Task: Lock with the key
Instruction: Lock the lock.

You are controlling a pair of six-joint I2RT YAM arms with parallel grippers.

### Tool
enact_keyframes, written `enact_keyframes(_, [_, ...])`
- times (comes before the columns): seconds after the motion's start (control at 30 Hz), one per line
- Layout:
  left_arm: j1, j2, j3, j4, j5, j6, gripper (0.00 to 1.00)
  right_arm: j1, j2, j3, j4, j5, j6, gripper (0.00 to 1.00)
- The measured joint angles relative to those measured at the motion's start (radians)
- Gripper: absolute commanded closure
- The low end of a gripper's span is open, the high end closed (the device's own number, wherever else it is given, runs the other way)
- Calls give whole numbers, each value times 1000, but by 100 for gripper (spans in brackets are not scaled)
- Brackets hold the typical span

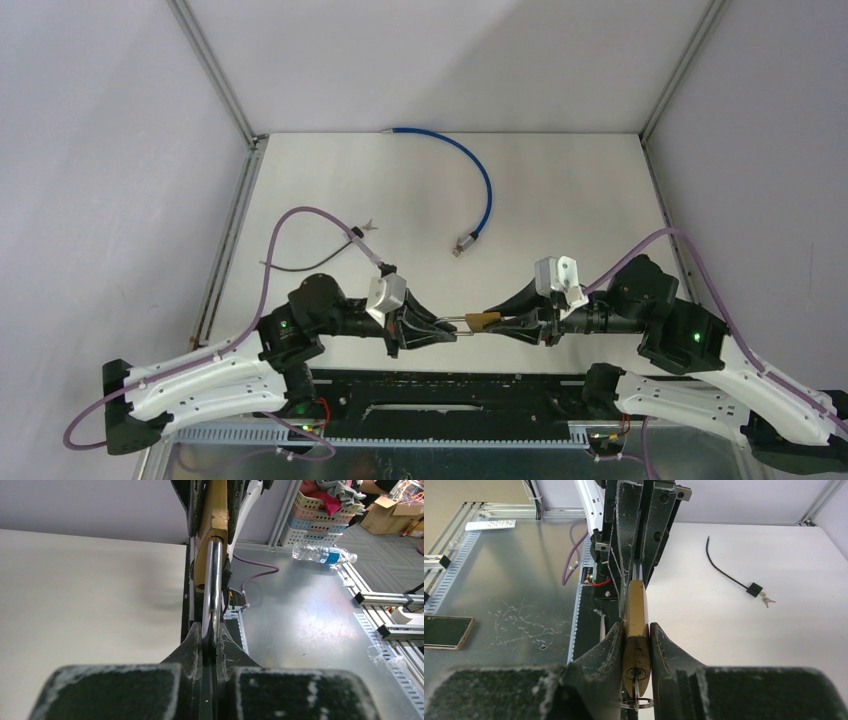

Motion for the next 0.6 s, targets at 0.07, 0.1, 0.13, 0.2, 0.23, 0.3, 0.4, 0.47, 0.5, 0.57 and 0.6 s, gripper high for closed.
enact_keyframes(0.07, [0, -2, 0, 0, -4, 2, 100, 0, 0, 0, 0, 2, 0, 62])
enact_keyframes(0.1, [0, -2, 0, 0, -6, 3, 100, 0, 0, 0, 0, 2, 0, 57])
enact_keyframes(0.13, [0, -3, 0, 0, -9, 3, 100, 0, 0, 0, 2, 1, 3, 53])
enact_keyframes(0.2, [0, -3, 0, -18, -26, 3, 100, 1, 0, 0, 27, 0, 3, 48])
enact_keyframes(0.23, [0, -2, 0, -31, -35, 3, 100, 1, -2, 0, 34, 0, 2, 46])
enact_keyframes(0.3, [1, -2, 0, -50, -47, 2, 100, 1, -5, 0, 42, -1, 0, 44])
enact_keyframes(0.4, [5, -4, 0, -51, -63, 0, 100, 1, -6, 0, 44, -2, 0, 38])
enact_keyframes(0.47, [7, -9, 0, -48, -68, 0, 100, 1, -5, 0, 44, -1, 0, 36])
enact_keyframes(0.5, [7, -13, 0, -48, -70, 0, 100, 1, -5, 0, 44, 0, 0, 35])
enact_keyframes(0.57, [8, -21, 0, -46, -72, -1, 100, 1, -5, -3, 47, 9, 1, 35])
enact_keyframes(0.6, [8, -25, 0, -42, -71, 0, 100, 1, -8, -13, 58, 18, 2, 34])
